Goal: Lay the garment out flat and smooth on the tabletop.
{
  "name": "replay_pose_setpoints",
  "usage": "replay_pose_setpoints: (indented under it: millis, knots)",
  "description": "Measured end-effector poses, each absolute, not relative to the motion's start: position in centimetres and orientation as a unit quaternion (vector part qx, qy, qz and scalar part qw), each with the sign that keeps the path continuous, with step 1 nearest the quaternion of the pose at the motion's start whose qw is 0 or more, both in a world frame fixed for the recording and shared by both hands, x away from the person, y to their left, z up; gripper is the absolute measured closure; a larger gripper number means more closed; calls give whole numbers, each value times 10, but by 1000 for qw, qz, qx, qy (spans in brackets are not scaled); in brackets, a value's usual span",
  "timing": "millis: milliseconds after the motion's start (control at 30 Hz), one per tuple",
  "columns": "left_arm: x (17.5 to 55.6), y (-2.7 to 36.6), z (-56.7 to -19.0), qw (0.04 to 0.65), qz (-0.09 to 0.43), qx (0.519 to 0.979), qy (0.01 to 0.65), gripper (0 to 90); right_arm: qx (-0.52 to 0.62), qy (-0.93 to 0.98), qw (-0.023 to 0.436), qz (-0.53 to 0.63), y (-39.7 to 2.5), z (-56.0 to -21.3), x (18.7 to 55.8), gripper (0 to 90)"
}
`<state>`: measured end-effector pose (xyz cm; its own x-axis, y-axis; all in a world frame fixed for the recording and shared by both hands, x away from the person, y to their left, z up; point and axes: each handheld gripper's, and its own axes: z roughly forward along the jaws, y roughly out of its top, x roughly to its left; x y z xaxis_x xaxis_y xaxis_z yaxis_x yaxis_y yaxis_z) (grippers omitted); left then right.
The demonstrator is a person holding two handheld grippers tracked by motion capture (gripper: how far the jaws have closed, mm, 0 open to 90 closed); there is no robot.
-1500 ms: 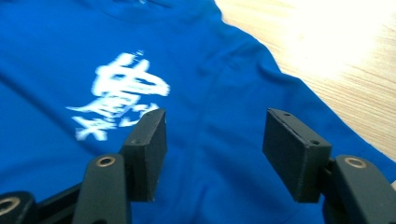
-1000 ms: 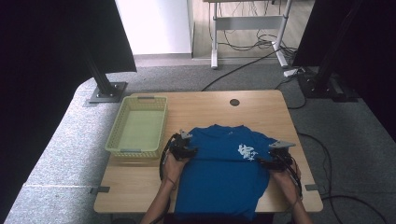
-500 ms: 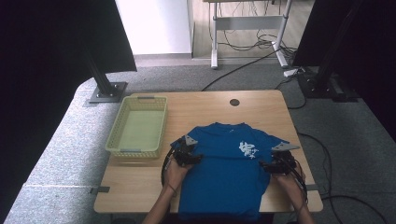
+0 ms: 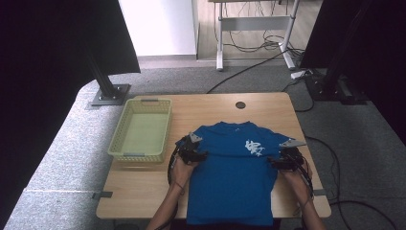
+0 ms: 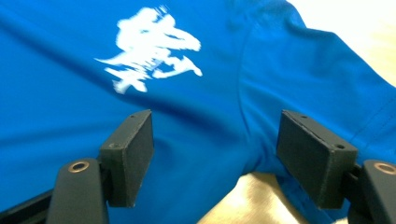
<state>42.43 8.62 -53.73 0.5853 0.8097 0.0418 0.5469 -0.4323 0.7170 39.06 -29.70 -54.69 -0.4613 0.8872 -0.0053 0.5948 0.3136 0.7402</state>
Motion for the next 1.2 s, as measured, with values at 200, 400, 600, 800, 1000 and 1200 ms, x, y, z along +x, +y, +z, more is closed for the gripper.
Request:
replay_pose_setpoints:
  millis: [200, 400, 600, 800, 1000, 1200]
  knots:
    - [399, 87, -543, 325, 184, 841, 391, 338, 458, 792, 199, 350, -298, -541, 357, 270]
    - [399, 92, -546, 332, 182, 840, 390, 314, 437, 822, 186, 316, -292, -550, 330, 278]
    - [402, 97, -549, 343, 184, 833, 394, 315, 470, 807, 223, 279, -316, -545, 322, 334]
    - [403, 97, -549, 345, 186, 831, 395, 314, 449, 802, 193, 342, -309, -539, 305, 317]
    - [403, 97, -549, 345, 185, 832, 394, 315, 441, 818, 193, 315, -304, -550, 301, 338]
    - [402, 97, -549, 346, 187, 830, 395, 316, 468, 801, 208, 311, -318, -541, 287, 355]
